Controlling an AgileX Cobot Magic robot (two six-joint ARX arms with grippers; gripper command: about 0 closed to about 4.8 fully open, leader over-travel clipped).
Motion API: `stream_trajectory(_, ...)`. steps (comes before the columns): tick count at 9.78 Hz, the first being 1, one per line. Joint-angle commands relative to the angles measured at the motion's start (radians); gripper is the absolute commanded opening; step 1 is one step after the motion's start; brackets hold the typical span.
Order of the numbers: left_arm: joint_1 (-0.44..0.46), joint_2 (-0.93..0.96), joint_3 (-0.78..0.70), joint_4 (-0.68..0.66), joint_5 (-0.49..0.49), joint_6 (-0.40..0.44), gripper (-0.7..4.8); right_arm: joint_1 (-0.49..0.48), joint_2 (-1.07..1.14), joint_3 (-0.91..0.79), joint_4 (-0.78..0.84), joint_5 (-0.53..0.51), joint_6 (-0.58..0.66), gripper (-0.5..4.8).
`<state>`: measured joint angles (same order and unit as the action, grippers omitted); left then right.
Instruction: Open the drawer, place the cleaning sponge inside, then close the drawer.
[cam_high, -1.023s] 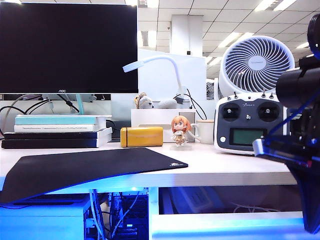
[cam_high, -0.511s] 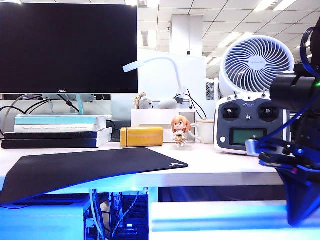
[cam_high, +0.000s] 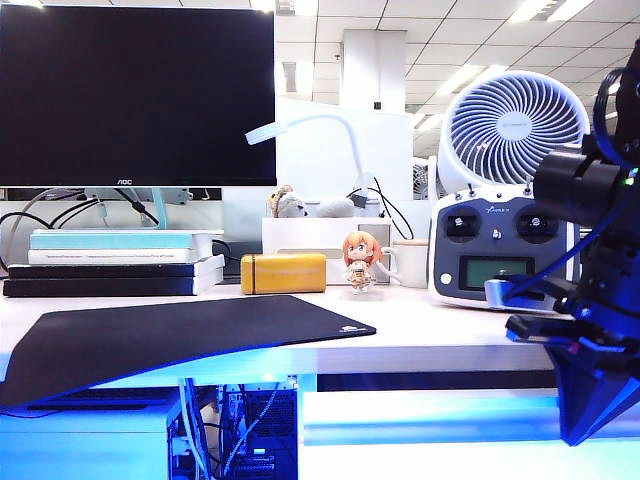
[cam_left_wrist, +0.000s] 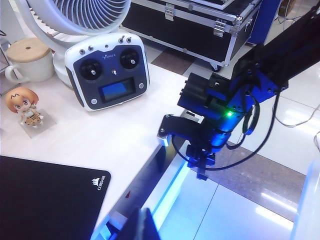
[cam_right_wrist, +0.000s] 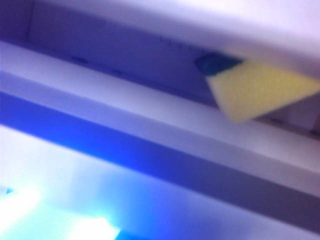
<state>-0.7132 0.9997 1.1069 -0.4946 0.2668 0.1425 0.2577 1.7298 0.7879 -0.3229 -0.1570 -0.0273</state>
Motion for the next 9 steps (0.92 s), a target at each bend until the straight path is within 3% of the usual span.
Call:
stream_trajectory(1, -0.001, -0.002, 0.004, -0.002, 0.003, 0.003, -0.05, 0.001, 0.016, 0.001, 0.108, 0.003, -0.004, -0.01)
stream_trajectory(9, -0.001, -0.002, 0.004, -0.006, 0.003, 0.003, -0.05, 0.001, 0.091, 0.001, 0.315, 0.051, -0.006, -0.01)
